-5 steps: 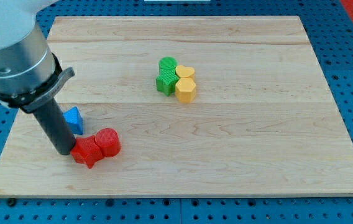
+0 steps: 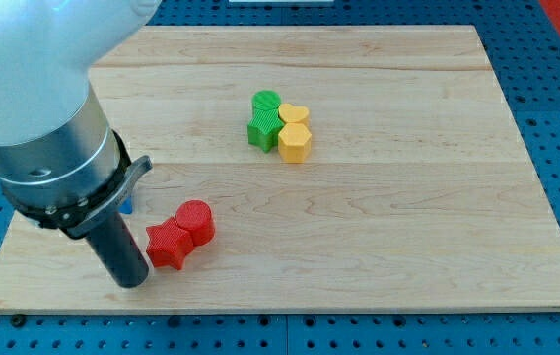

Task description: Push the red star along with the red circle closer to the green circle

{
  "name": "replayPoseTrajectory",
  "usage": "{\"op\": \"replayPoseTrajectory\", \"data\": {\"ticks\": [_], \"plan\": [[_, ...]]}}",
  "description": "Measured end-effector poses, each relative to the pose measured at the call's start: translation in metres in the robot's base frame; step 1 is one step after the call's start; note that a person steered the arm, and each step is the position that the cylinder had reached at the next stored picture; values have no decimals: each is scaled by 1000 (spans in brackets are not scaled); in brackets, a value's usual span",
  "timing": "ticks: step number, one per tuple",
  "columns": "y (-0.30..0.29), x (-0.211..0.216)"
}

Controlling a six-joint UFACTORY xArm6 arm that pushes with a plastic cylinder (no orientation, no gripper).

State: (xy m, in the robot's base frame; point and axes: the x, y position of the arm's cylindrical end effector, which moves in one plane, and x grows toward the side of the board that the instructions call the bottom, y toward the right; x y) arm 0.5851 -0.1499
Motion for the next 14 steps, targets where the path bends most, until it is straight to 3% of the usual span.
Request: {"op": "replayPoseTrajectory", "data": {"ticks": [2, 4, 6, 8, 9, 11, 14], "plan": [[54, -15], [61, -48], [85, -44], [116, -4], [134, -18], [90, -83], [67, -129]]}}
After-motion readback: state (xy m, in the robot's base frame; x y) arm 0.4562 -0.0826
